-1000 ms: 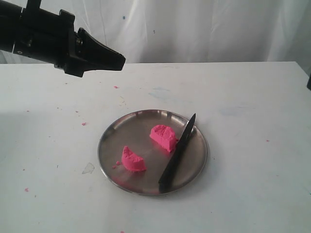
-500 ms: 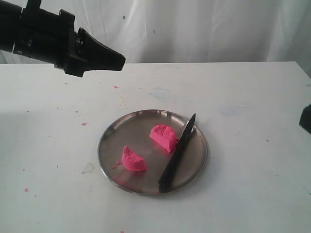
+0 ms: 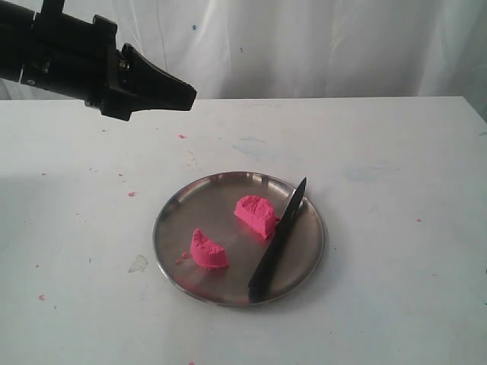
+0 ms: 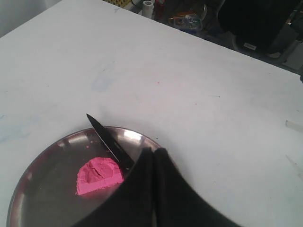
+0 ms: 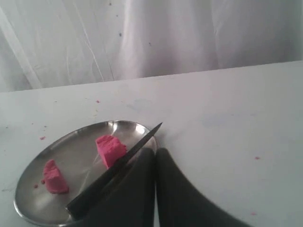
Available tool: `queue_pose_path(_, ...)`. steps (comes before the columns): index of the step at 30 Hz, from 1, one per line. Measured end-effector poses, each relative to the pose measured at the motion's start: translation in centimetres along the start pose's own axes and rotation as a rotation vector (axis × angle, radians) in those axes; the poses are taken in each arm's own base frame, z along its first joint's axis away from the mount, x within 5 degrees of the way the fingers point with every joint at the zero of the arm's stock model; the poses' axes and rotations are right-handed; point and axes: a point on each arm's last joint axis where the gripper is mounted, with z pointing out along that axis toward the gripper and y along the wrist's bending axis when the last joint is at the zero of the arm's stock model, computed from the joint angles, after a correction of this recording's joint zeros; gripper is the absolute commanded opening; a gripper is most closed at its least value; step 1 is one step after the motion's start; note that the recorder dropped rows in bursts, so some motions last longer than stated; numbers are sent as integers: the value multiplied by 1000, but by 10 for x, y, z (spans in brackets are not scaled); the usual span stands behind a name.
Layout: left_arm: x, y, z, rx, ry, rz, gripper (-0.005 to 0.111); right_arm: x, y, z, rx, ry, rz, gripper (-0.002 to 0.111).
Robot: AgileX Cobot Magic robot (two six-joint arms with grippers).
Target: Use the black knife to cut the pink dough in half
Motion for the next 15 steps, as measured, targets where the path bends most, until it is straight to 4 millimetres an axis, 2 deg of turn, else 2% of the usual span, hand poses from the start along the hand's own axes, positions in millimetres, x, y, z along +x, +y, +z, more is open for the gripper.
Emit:
queue_pose_path(4,0,0,0,0,0,0,0,12,-3,2,7,26,16,0)
queue_pose_path(15,0,0,0,0,0,0,0,11,-3,0,8,11,-14,0)
